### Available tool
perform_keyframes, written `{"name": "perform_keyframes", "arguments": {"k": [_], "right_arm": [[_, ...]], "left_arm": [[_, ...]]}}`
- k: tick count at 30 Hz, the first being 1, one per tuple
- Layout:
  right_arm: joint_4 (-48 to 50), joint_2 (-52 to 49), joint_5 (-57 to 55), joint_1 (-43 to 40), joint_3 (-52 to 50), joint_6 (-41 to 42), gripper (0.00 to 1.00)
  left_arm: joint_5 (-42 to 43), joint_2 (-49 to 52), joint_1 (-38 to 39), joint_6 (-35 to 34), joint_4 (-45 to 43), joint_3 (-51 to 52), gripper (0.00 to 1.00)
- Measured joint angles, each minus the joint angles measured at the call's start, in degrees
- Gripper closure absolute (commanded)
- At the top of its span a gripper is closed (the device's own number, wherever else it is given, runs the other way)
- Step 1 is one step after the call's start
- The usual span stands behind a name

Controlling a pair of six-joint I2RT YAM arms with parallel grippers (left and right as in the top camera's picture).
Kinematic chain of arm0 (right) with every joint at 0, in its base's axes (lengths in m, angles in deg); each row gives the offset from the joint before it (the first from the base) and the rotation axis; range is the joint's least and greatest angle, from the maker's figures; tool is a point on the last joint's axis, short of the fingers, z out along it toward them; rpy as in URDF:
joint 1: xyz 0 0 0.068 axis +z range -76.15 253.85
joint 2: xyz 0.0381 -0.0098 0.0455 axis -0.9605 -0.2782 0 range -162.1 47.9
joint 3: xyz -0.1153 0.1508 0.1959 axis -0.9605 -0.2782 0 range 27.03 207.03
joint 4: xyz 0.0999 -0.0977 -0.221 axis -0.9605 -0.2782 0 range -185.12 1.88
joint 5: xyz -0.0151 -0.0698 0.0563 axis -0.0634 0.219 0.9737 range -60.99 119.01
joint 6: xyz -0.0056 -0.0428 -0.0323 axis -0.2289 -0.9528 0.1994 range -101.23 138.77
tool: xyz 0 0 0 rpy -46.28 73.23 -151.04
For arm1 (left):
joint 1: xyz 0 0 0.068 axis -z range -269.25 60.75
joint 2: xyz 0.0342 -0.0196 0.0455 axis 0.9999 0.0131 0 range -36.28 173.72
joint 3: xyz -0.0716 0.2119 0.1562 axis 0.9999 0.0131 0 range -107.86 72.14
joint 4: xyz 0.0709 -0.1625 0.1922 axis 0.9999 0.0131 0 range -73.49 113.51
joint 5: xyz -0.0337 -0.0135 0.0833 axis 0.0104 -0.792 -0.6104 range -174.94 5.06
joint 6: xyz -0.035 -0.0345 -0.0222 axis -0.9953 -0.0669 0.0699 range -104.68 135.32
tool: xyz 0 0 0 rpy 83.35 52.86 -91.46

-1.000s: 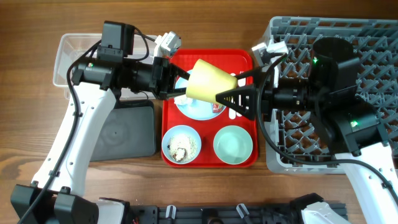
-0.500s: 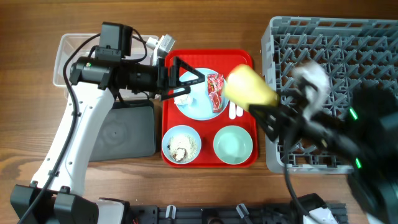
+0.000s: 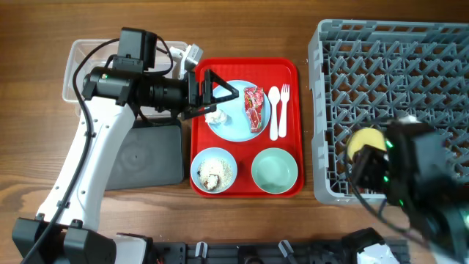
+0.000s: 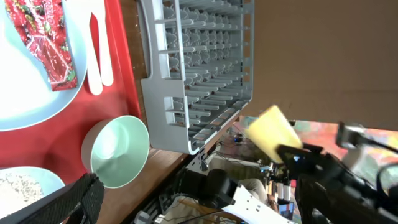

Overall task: Sort waste into correct bins and load items into the dishwasher rack
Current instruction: 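Place the yellow cup into the dish rack with the right gripper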

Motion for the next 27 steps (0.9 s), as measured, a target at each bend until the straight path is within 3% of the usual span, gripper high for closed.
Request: {"name": "perform_keyframes", "arguments": {"k": [13,21,27], "right_arm": [[0.42,-21.05,0.39,-2.19,0.02,-1.31,0.37],[3.54,-22.05,7.45,-13.49,0.00,-10.73,0.36],[5.81,-22.25,12.52,-15.74,-3.89,-16.61,0.36]], "left_arm": [[-0.57,0.00,0.00,0.00,1.95,0.00,0.00],[-0.57,0.00,0.00,0.00,2.14,0.00,0.00],[-0.57,0.00,0.00,0.00,2.14,0.00,0.00]]}}
